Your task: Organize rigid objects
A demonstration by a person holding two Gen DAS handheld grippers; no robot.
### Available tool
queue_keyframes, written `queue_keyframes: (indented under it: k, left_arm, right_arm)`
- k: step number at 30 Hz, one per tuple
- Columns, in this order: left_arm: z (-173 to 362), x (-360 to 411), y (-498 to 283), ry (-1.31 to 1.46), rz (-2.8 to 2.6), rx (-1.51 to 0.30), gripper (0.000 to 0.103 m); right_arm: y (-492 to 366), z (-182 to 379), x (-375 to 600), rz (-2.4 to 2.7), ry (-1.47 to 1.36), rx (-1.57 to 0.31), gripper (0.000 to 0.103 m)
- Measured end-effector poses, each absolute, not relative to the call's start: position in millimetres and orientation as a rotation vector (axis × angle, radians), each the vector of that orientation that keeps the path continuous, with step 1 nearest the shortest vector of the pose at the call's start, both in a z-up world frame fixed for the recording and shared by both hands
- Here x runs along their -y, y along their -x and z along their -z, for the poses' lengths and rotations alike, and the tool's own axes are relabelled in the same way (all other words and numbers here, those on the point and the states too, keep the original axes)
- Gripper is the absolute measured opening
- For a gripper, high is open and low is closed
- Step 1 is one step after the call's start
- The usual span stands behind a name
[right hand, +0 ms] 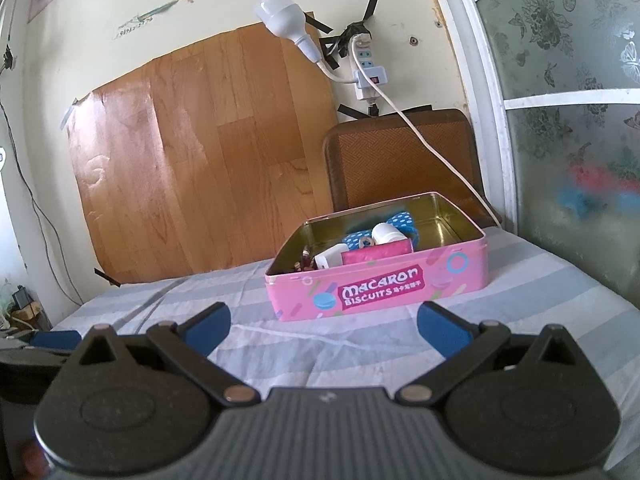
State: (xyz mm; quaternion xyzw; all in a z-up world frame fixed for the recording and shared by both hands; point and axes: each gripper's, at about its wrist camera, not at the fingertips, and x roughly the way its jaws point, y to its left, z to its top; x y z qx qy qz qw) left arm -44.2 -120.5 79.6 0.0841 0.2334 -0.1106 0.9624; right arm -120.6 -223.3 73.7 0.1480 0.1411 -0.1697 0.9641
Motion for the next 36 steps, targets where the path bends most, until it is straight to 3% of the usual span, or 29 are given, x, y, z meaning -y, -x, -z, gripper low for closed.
queue_keyframes:
  k: [36]
  left_arm:
    - [-76.0, 120.9, 43.1, -0.136, 0.303, -0.496, 0.103]
  right_arm:
    - [119.3, -70.3, 218.6, 0.348, -0.298, -0.296, 0.103]
